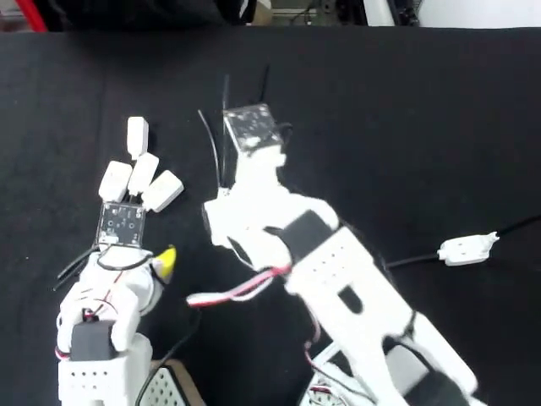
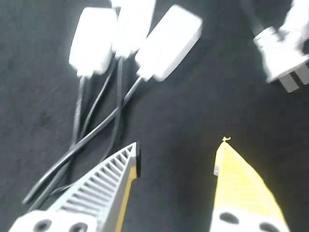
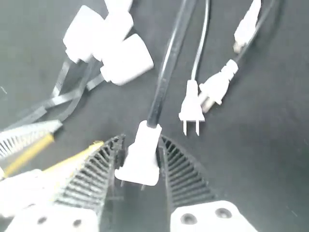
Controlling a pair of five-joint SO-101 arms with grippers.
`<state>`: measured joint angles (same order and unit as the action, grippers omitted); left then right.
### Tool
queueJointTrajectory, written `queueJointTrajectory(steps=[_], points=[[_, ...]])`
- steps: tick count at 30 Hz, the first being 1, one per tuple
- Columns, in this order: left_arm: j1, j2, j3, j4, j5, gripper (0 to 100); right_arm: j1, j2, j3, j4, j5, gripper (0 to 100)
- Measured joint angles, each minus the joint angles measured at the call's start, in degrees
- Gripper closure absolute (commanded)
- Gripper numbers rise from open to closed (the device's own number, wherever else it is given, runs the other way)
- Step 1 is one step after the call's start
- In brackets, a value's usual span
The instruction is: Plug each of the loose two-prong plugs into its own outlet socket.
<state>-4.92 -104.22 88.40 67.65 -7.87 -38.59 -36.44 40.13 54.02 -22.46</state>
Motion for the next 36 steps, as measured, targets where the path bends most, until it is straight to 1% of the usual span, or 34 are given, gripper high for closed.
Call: queueJointTrajectory(steps=[2, 6, 10, 12, 14, 18, 23, 28, 33, 36], points=[[3.96, 0.00, -1.23, 0.00, 2.02, 74, 0.00, -4.84, 5.71, -5.71, -1.23, 98.7], [11.60, 0.00, -2.73, 0.00, 2.73, 74, 0.00, -16.00, 19.16, -17.85, -4.13, 98.7], [14.95, 0.00, -4.66, 0.00, 2.73, 74, -0.09, -28.75, 34.37, -30.86, -6.77, 98.7], [15.38, 0.00, -5.89, 0.00, 3.08, 74, -1.14, -34.99, 40.79, -33.85, -7.38, 98.6], [15.47, -0.18, -6.86, 0.00, 3.16, 74, -3.34, -40.53, 44.31, -33.32, -7.56, 98.6], [16.00, -0.18, -7.03, 0.00, 3.16, 74, -7.38, -48.62, 46.33, -29.71, -7.56, 98.6], [15.91, 0.00, -7.03, 0.09, 3.16, 74, -9.49, -50.64, 46.68, -27.43, -7.56, 98.5], [15.65, 0.09, -7.03, 0.18, 3.16, 74, -9.76, -51.25, 45.10, -23.21, -7.65, 98.5], [9.41, 0.09, -7.03, -1.41, 3.16, 74, -10.64, -51.16, 43.34, -19.69, -5.98, 98.5], [6.77, 0.09, -6.95, -1.93, 3.16, 74, -10.81, -47.21, 41.14, -18.20, -5.89, 98.5]])
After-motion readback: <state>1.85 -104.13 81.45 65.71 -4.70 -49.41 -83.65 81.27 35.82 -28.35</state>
